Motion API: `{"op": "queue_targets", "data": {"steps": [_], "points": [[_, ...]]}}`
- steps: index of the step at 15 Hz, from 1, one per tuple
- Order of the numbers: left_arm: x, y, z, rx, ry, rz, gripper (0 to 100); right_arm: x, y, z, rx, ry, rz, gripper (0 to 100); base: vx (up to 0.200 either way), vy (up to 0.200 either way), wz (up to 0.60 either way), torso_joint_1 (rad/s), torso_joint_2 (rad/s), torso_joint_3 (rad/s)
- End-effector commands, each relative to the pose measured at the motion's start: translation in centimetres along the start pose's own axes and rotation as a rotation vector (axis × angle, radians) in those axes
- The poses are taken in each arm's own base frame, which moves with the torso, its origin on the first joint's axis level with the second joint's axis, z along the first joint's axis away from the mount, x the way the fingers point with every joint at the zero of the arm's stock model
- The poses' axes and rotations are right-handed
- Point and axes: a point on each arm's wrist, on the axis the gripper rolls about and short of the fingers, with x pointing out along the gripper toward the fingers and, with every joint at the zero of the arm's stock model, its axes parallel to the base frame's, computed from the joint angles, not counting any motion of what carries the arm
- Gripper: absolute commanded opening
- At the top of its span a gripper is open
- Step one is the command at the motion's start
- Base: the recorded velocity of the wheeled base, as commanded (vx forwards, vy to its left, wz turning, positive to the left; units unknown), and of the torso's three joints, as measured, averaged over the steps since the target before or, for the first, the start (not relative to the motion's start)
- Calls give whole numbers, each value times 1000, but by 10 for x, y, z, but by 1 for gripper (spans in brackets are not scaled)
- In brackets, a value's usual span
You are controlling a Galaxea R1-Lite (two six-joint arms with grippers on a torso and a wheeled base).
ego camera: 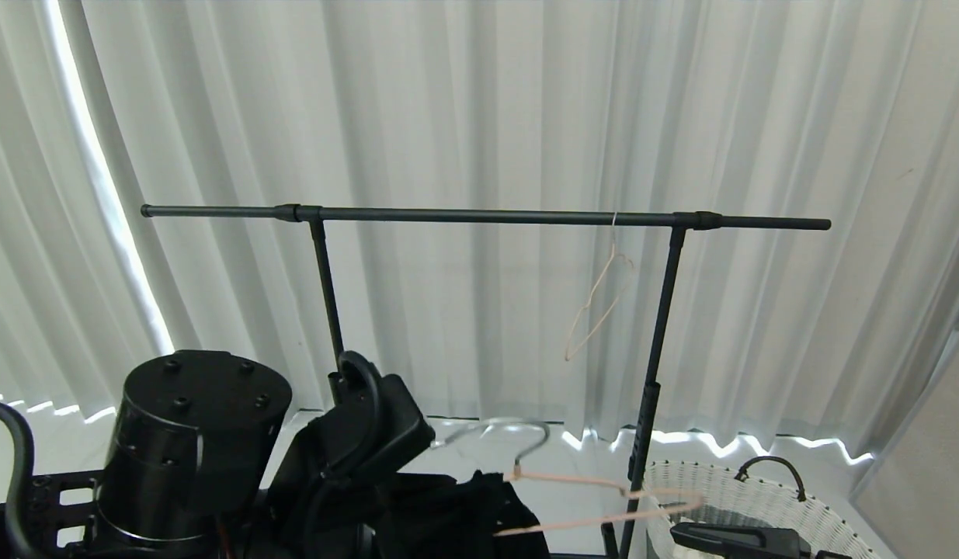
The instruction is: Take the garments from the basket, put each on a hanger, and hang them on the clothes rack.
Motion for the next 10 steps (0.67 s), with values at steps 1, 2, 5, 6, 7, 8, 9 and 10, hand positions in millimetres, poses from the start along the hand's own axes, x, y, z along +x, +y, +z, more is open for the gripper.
{"op": "queue_targets", "data": {"steps": [1, 2, 5, 6, 7, 8, 9, 10], "points": [[-2, 3, 7, -65, -20, 50, 0, 1, 0, -12, 39, 58, -1, 100, 0, 0, 0, 0, 0, 0], [-2, 4, 10, -109, -30, 74, 0, 0, 0, -19, 94, 93, -9, 100, 0, 0, 0, 0, 0, 0], [-6, 5, 19, -165, -87, 95, 0, 14, -1, -16, 237, 111, -17, 100, 0, 0, 0, 0, 0, 0], [-7, 4, 23, -160, -121, 92, 0, 35, -3, -6, 343, 100, -36, 100, 0, 0, 0, 0, 0, 0], [-7, 4, 25, -159, -141, 94, 0, 51, -6, 2, 412, 80, -82, 100, 0, 0, 0, 0, 0, 0], [-7, 4, 27, -156, -159, 95, 0, 68, -9, 7, 473, 68, -141, 100, 0, 0, 0, 0, 0, 0], [-8, 4, 29, -155, -177, 99, 0, 81, -10, 8, 528, 66, -198, 100, 0, 0, 0, 0, 0, 0], [-9, 5, 31, -149, -203, 101, 0, 90, -12, 7, 569, 66, -232, 100, 0, 0, 0, 0, 0, 0]]}}
